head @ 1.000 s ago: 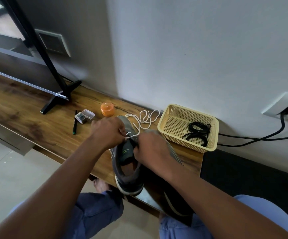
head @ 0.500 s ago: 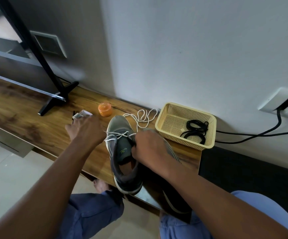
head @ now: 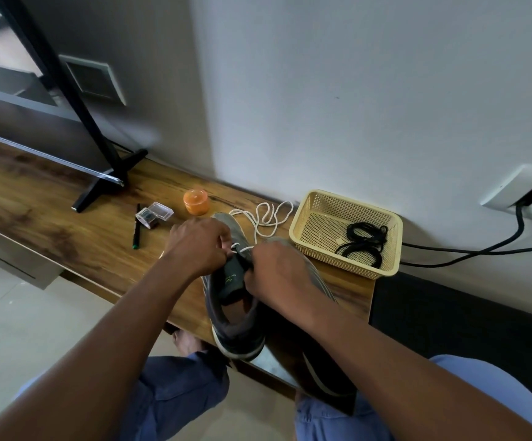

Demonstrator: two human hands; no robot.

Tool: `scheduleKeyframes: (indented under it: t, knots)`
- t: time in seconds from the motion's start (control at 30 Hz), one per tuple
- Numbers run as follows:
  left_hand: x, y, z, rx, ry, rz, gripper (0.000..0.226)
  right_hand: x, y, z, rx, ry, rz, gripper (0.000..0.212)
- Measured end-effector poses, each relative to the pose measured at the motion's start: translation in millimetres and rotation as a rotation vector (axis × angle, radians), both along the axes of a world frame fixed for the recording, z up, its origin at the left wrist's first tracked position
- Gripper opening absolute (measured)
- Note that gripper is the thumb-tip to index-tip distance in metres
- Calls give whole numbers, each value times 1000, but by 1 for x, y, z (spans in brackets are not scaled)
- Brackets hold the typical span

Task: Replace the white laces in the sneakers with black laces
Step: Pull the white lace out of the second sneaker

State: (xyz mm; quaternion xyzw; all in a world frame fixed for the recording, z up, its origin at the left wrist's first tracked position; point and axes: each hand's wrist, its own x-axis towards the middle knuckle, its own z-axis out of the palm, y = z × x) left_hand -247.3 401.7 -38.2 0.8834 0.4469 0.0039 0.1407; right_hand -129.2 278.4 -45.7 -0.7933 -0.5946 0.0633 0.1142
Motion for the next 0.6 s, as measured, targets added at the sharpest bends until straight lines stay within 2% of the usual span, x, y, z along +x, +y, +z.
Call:
scheduleKeyframes:
  t: [0.17, 0.27, 0.37, 0.47, 0.6]
  knots:
    - [-21, 20, 3, 42, -72, 229, 3, 3, 0, 2, -22, 65, -12, 17]
    - [-27, 22, 4, 32, -5, 343, 22, 1, 2, 3, -21, 46, 17, 17]
    - [-23, 19, 3, 49, 26, 384, 22, -1, 4, 4, -19, 23, 36, 17]
    - [-19, 16, 3, 37, 21, 378, 21, -4, 7, 0, -40, 87, 28, 13]
    - [-24, 23, 6, -42, 61, 376, 20, -8, 8, -5, -43, 131, 1, 36]
